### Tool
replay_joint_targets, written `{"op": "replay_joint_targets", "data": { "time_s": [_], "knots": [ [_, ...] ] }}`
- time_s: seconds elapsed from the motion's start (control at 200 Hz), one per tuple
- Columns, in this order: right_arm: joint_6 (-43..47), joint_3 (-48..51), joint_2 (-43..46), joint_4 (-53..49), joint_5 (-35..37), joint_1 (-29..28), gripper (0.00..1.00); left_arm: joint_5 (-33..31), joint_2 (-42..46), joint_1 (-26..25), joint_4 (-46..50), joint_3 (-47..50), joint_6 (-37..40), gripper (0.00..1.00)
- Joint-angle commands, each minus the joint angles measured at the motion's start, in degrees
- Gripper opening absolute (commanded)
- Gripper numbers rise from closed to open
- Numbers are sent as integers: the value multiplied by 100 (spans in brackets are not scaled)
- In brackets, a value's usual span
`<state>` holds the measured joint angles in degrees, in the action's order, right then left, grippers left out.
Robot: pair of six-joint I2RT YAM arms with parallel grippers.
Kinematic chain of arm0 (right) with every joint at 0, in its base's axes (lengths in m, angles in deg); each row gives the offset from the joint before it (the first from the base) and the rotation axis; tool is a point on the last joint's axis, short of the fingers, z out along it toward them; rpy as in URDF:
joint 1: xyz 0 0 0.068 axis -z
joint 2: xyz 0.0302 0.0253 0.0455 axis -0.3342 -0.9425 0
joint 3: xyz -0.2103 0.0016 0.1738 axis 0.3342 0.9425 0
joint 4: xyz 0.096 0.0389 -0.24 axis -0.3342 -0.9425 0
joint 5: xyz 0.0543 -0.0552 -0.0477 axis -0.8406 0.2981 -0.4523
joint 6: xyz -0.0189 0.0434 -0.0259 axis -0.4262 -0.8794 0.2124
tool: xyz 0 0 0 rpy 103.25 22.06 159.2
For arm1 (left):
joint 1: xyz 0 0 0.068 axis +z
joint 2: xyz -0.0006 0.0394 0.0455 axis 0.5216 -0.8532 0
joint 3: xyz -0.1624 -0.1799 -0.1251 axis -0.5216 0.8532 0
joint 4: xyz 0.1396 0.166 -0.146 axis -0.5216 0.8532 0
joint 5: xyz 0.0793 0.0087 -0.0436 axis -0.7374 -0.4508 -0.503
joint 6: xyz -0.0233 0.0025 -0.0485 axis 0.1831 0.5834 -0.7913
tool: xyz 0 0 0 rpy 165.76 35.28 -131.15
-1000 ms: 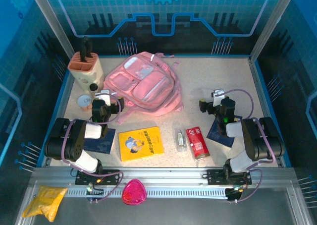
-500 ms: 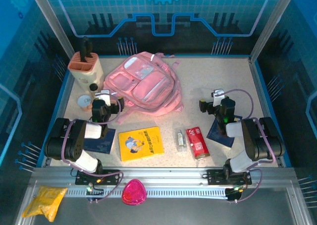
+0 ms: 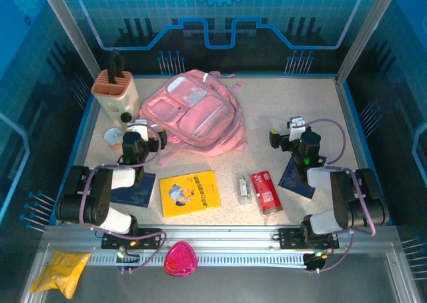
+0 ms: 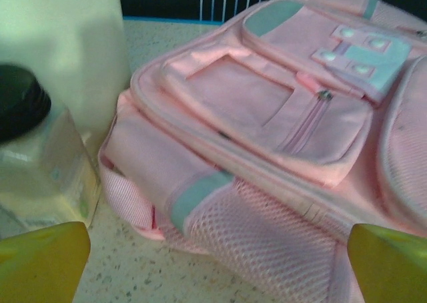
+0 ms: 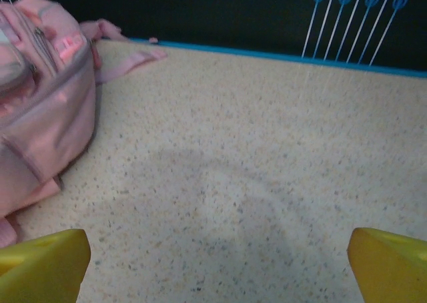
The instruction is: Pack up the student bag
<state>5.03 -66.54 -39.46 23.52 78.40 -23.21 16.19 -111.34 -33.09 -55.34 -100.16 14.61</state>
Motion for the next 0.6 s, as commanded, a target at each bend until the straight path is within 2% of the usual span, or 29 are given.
{"op": "replay_joint_targets", "data": {
  "time_s": [0.0, 0.16, 0.27, 0.34, 0.395, 0.47, 0.595],
  "knots": [
    [-76, -194, 538, -653, 251, 87, 100, 396, 594, 51, 966, -378, 149, 99],
    [-467, -646, 1191, -1944, 444, 140, 100, 420, 1413, 49, 1206, -328, -263, 99],
    [-1849, -863, 1480, -2593, 1318, 233, 100, 216, 1978, 51, 1528, -372, -922, 99],
    [-2288, -952, 1735, -3039, 966, 504, 100, -44, 2303, 59, 2141, -518, -1587, 99],
    [-2799, -900, 1859, -3348, 972, 668, 100, -256, 2496, 62, 2821, -707, -2132, 99],
    [-3335, -829, 1882, -3365, 594, 968, 100, -192, 2671, 68, 3468, -899, -2279, 99],
    [-3635, -1153, 1673, -3950, -78, 1165, 100, -521, 2828, 99, 3941, -877, -3159, 99]
  ]
}}
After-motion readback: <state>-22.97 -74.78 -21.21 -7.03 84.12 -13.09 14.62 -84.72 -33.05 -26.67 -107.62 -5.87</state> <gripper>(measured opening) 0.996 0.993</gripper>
